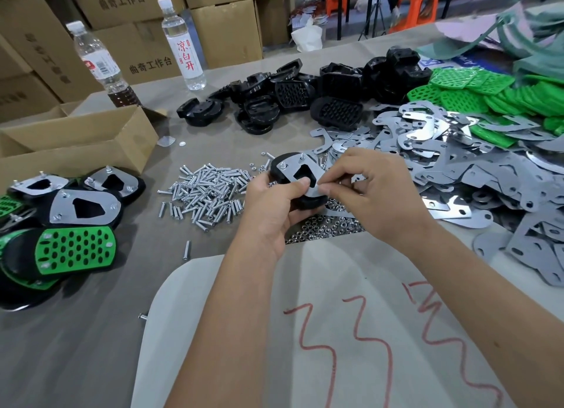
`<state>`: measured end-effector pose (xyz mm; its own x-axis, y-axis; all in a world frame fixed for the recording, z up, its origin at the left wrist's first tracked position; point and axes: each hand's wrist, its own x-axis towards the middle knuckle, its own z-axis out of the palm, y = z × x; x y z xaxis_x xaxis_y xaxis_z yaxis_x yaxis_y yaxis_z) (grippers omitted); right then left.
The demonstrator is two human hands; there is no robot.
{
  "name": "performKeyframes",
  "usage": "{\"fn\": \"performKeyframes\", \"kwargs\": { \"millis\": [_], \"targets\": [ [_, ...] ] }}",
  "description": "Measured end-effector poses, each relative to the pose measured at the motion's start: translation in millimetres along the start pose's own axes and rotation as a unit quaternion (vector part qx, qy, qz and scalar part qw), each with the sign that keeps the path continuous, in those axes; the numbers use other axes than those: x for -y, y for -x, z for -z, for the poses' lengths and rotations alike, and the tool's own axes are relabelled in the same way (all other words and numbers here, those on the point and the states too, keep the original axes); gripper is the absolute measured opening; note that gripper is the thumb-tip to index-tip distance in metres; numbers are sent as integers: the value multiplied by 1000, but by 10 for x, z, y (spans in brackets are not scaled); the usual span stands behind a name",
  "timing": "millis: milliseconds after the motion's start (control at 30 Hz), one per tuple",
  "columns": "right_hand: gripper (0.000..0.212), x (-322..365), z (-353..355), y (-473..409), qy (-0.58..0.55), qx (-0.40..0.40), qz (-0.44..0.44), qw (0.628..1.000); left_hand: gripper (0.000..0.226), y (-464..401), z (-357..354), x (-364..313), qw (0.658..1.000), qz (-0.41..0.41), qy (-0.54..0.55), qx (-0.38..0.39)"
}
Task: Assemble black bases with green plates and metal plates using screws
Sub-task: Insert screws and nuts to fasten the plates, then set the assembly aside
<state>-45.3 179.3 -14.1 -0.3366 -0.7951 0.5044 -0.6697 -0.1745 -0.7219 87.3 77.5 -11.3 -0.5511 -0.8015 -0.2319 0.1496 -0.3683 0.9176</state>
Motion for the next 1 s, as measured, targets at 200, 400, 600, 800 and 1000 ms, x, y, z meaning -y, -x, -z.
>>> {"fn": "performKeyframes", "kwargs": {
  "millis": [200, 400, 600, 800, 1000],
  "targets": [
    [11, -46, 21, -5, -68, 1, -74, 995, 31, -6, 7, -11, 1000, -4, -5, 6],
    [14, -100, 42, -18, -112, 30, -82, 990, 32, -13, 6, 1, 1000, 5, 4, 5],
    [19, -155, 61, -23, -122, 62, -90, 987, 32, -9, 0, 9, 1000, 6, -5, 14],
    [22, -159, 52, -35, -134, 57, -77, 986, 43, 35, 36, -19, 999, 5, 27, 23],
    [16, -99, 55, -34, -171, 19, -42, 984, 54, 62, 78, -83, 993, 37, 62, 96]
  ]
}}
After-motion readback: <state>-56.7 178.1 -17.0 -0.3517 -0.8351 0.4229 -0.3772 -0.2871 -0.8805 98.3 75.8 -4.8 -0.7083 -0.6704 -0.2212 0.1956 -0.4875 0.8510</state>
